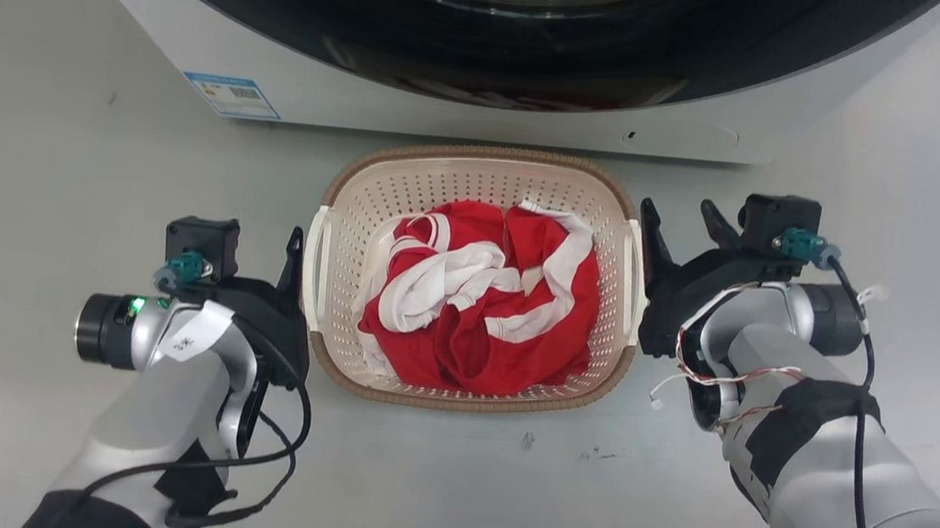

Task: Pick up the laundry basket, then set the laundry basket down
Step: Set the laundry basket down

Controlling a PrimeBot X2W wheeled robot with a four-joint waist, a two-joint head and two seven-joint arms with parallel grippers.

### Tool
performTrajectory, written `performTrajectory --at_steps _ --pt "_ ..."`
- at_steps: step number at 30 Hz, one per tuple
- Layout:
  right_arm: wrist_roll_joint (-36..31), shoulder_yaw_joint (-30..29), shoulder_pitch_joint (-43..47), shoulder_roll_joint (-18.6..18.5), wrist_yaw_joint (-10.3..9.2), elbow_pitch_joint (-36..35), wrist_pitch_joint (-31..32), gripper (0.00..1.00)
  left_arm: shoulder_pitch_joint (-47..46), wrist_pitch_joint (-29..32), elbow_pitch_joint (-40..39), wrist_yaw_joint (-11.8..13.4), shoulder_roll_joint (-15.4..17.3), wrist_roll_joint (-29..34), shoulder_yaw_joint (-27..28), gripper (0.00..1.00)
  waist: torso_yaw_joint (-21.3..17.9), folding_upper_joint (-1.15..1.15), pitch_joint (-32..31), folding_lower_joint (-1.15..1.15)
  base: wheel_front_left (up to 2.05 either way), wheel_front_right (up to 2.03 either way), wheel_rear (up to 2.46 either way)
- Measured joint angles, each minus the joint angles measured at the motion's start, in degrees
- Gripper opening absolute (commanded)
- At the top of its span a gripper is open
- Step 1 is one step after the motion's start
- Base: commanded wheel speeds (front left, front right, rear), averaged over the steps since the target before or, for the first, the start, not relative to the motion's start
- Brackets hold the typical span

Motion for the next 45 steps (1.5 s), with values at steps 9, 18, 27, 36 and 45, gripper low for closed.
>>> performTrajectory --at_steps 9,18,27,36,45 --pt "-1.5 -3.9 8.8 -1.0 -0.18 -4.5 0.0 1.00 9.5 0.0 -6.1 1.0 1.0 1.4 2.6 1.00 -0.8 0.00 -6.8 0.00 0.00 0.00 0.00" --pt "-4.2 -8.7 17.8 -2.4 -1.65 -11.0 0.0 1.00 19.1 0.0 -13.8 1.6 2.5 4.6 5.7 1.00 -1.2 0.00 -13.6 0.00 0.00 0.00 0.00" --pt "-9.1 -13.2 28.3 -4.7 -2.70 -19.4 0.0 1.00 29.6 0.0 -22.6 2.0 3.8 8.2 9.4 1.00 -1.3 -0.01 -20.1 0.00 0.00 0.00 0.00" --pt "-14.4 -17.7 36.1 -6.4 -3.48 -28.6 0.0 1.00 37.5 0.0 -30.0 2.0 4.9 13.4 14.2 1.00 -1.3 -0.01 -24.7 0.00 0.00 0.00 0.00" --pt "-21.3 -24.2 46.6 -7.4 -3.71 -39.4 0.0 1.00 46.3 0.0 -38.6 2.0 4.2 19.2 21.7 1.00 -1.1 0.00 -28.4 0.00 0.00 0.00 0.00"
